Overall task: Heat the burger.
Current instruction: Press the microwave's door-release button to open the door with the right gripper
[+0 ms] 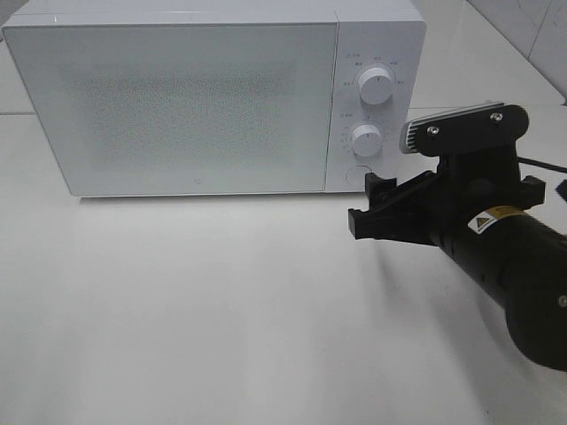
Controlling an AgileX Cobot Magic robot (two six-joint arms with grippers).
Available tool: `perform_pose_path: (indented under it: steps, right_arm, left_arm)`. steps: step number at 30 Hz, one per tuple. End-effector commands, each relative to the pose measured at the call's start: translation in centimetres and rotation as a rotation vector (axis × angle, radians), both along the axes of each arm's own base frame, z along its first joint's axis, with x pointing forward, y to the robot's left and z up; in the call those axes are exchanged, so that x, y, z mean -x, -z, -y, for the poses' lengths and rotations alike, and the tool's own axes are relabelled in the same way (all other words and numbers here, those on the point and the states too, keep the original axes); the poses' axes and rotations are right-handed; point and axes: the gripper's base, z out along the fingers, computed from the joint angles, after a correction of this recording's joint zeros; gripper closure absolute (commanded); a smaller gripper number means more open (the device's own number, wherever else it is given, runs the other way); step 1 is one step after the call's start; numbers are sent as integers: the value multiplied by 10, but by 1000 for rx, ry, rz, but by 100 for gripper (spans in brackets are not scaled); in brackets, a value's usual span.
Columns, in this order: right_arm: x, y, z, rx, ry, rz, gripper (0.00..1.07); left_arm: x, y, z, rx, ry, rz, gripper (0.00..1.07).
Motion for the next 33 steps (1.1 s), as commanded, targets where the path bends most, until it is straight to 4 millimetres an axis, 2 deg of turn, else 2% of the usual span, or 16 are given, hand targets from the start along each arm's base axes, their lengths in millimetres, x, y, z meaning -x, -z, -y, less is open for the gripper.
perform_pose_path:
  steps: [1,15,17,18,19,21,22,23,24,25,26,27,29,30,32,33]
  right_arm:
    - [2,8,-5,-61,16,-21,34]
    - [2,12,-6,-258,100,-59,36]
    - [2,12,-6,-390,153,-82,41]
    - [2,12,-6,-390,153,-82,41]
    - [2,12,-6,-510,201,-102,45]
    - [2,12,-6,-563,222,-111,46]
    - [2,12,-6,-708,279,-134,51]
    - [2,12,-6,-708,279,-134,51]
    - [2,12,-6,-861,340,-160,57]
    - [2,12,-6,-922,365,-169,59]
    - [2,12,-6,-922,365,-169,59]
    - [2,12,-6,-1060,419,-192,65]
    - [2,12,-6,-1108,436,-200,68]
    - [2,12,-6,-1201,473,-216,74]
    - [2,12,-6,-1243,490,-223,78]
    - [2,12,-6,-1313,518,-234,84]
  left_arm:
    - [3,0,1,8,4,24,7]
    - [3,0,1,8,4,24,7]
    - [3,0,1,8,4,24,7]
    - [3,0,1,8,4,24,7]
    - [3,0,1,8,4,24,7]
    - [3,0,1,8,4,24,7]
    - [3,0,1,8,4,24,7]
    - [3,0,1,8,4,24,7]
    - [3,0,1,8,4,24,7]
    - [3,0,1,8,4,24,7]
    - [3,0,1,8,4,24,7]
    - [3,0,1,8,4,24,7]
    - [3,0,1,8,4,24,7]
    - [3,0,1,8,4,24,7]
    - [3,0,1,8,4,24,7]
    - [3,0,1,8,4,24,7]
